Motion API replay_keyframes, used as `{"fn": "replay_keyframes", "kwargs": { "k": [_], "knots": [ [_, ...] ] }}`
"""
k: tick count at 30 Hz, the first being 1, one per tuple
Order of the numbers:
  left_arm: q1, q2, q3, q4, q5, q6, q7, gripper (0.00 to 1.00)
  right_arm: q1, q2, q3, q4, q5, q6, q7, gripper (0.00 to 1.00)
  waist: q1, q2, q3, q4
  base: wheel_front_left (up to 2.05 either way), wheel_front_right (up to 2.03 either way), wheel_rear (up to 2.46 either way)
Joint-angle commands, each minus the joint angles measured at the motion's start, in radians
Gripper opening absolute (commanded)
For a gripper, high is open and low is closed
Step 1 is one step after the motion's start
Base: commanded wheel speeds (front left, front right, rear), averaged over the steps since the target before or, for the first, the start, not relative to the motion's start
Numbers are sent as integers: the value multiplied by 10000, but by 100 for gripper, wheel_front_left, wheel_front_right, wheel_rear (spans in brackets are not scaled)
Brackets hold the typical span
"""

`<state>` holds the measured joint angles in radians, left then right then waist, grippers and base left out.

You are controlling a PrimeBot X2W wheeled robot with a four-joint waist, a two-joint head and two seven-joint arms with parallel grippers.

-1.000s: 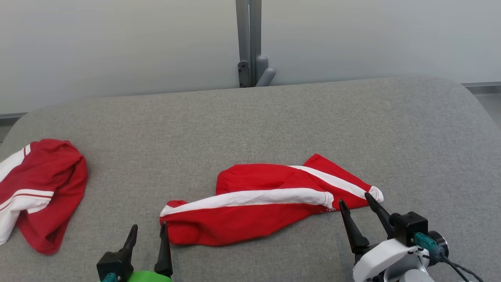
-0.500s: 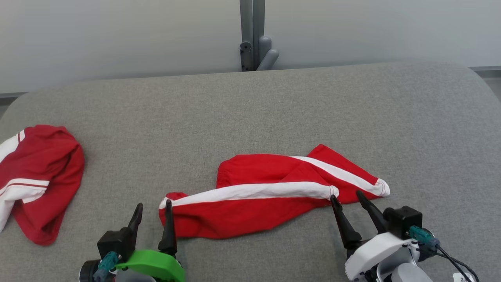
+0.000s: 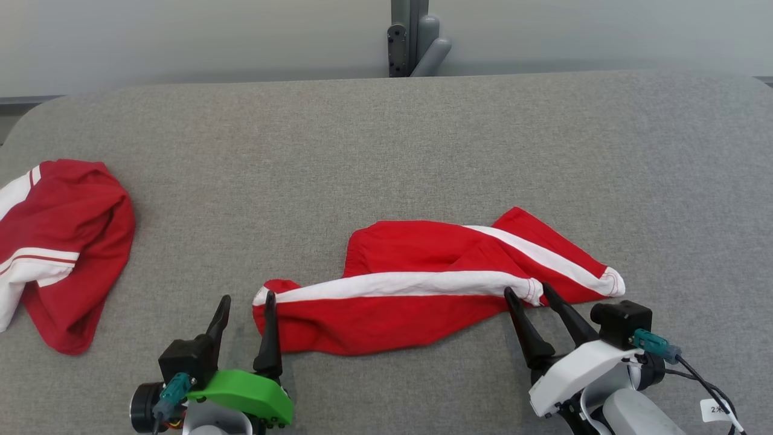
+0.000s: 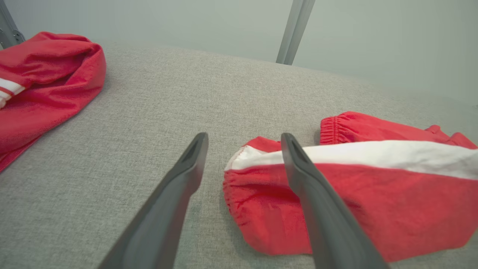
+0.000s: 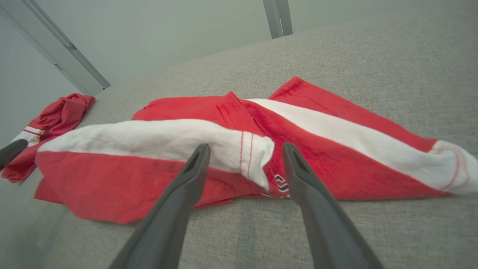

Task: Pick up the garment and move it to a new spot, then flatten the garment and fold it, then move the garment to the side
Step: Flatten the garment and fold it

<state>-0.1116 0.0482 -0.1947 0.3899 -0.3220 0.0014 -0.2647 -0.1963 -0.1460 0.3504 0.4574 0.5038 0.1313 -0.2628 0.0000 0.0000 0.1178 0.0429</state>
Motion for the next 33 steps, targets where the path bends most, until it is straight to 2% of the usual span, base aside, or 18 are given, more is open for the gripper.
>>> {"fn": "replay_keyframes", "kwargs": {
  "k": [1,3,7,8,9,11,12,13,17,18,20,21,22,33],
  "knots": [
    [-121,41,9,-37,14,56,6,100,-22,-86,36,-53,81,-10,-28,98,0,0,27,29,0,0,0],
    [-108,39,33,-56,-4,68,6,100,85,-211,137,-118,246,-10,-28,100,0,0,30,17,0,0,0],
    [-82,41,40,-69,-45,92,6,100,154,-372,348,-225,574,-9,-28,98,0,0,30,-57,0,0,0],
    [-88,41,15,-69,-59,94,6,100,139,-394,396,-240,628,-10,-28,93,0,0,33,-68,0,0,0],
    [-100,39,-8,-69,-72,88,6,100,125,-410,446,-250,701,-10,-28,81,0,0,38,-73,0,0,0],
    [-133,41,-40,-42,-84,93,6,100,89,-438,568,-232,844,-9,-28,71,0,0,47,-75,0,0,0],
    [-146,41,-53,-29,-88,91,6,100,58,-454,643,-210,883,-10,-28,60,0,0,53,-71,0,0,0],
    [-145,41,-64,-16,-94,90,6,100,17,-460,680,-194,923,-9,-28,55,0,0,52,-66,0,0,0],
    [-122,41,-50,11,-38,63,6,100,-133,-467,790,-273,1028,-9,-28,45,0,0,66,-12,0,0,0],
    [-110,41,-30,20,-21,55,6,100,-134,-475,813,-292,1057,-9,-28,35,0,0,65,3,0,0,0],
    [-78,40,14,39,15,25,6,100,-125,-481,794,-377,1138,-9,-28,22,0,0,51,24,0,0,0],
    [-57,40,46,57,22,14,6,100,-100,-475,753,-414,1168,-9,-28,3,0,0,42,28,0,0,0],
    [-35,40,71,78,43,14,6,100,-62,-491,737,-438,1195,-9,-28,0,0,0,25,29,0,0,0],
    [135,40,117,289,-304,-194,4,100,358,-1039,584,-424,999,-9,-28,0,0,0,-135,-152,0,0,0]
  ]
}}
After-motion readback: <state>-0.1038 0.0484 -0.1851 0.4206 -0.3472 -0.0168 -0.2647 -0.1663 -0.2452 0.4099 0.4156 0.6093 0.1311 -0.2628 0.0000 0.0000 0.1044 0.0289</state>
